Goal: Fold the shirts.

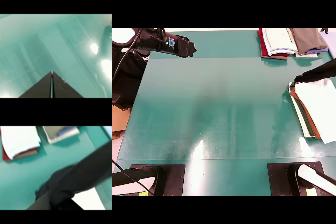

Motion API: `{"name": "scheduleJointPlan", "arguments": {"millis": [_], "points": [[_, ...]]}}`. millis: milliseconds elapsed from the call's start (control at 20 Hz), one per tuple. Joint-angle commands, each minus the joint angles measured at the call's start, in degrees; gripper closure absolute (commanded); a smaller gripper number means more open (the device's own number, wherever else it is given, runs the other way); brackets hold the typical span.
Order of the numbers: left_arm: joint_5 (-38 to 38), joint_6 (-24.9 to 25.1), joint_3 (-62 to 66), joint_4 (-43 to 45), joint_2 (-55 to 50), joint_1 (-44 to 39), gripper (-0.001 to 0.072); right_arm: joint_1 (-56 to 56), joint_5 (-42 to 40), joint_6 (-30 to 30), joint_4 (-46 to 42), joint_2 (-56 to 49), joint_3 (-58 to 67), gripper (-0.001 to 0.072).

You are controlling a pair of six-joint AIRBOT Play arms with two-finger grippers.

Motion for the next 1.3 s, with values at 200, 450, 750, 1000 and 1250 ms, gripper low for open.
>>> {"name": "scheduleJointPlan", "arguments": {"millis": [200,450,750,1000,1250], "points": [[-0.04,0.09,0.02,0.07,0.02,-0.04,0.0680,-8.90,4.90,1.11,-0.63,18.03,-23.06,0.0697],[-0.04,0.46,0.02,0.07,0.02,-0.04,0.0680,-18.10,5.64,1.05,-0.68,27.34,-37.27,0.0682],[-0.04,0.50,0.02,0.07,0.02,-0.04,0.0680,-25.05,5.62,-1.75,-5.27,30.47,-45.94,0.0197],[-0.26,0.46,0.02,0.11,0.02,-0.04,0.0680,-23.04,6.03,-1.73,-4.90,26.60,-33.70,0.0198],[1.49,0.46,0.02,0.17,0.02,-0.04,0.0680,-5.90,5.05,-1.73,9.29,21.79,-22.49,0.0198]]}}
